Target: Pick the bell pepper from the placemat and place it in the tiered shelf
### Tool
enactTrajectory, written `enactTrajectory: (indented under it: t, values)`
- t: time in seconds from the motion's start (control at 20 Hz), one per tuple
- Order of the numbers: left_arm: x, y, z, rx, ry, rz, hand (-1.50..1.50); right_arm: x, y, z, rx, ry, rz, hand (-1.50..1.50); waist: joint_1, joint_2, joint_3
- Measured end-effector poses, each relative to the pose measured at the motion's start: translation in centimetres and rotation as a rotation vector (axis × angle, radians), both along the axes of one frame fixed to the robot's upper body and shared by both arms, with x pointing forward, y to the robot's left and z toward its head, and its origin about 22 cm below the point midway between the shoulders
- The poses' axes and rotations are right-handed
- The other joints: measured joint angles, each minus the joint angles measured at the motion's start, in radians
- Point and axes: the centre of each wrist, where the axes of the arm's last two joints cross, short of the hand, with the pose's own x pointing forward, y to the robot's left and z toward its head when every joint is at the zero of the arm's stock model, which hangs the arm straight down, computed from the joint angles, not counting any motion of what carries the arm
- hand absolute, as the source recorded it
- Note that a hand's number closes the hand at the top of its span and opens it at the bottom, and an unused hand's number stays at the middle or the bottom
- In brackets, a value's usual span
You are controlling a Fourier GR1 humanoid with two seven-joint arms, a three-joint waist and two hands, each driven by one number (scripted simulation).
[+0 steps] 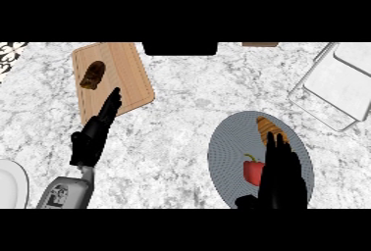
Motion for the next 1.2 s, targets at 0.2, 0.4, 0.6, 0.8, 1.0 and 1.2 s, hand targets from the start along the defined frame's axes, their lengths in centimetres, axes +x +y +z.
enactTrajectory:
  t: [0.2,0.4,0.6,0.8,1.0,1.2]
  values:
    - [-0.3,-0.1,0.1,0.005,0.000,-0.001,0.00,1.1,-0.5,-0.5,0.003,0.014,-0.018,-1.50,0.001,0.000,0.000]
    - [0.1,0.4,0.0,0.005,0.001,0.000,0.00,1.2,-0.7,-1.7,0.010,0.029,-0.013,-1.50,0.000,0.000,0.000]
    - [0.3,0.0,-0.1,0.001,0.004,0.007,0.00,1.2,-1.0,-2.5,0.012,0.037,-0.012,-1.50,0.000,0.000,0.000]
    - [0.1,-0.1,0.0,0.011,-0.003,0.007,0.00,1.4,-1.5,-3.7,0.015,0.057,-0.009,1.50,0.000,0.000,0.000]
    - [0.3,-0.3,-0.2,0.012,-0.005,0.002,0.00,1.2,-1.0,-3.7,-0.018,0.092,0.022,1.50,-0.001,0.000,0.000]
    - [0.4,0.0,0.4,0.010,0.001,0.001,0.00,1.5,-0.8,-4.0,-0.072,0.079,0.048,1.50,0.000,-0.001,-0.002]
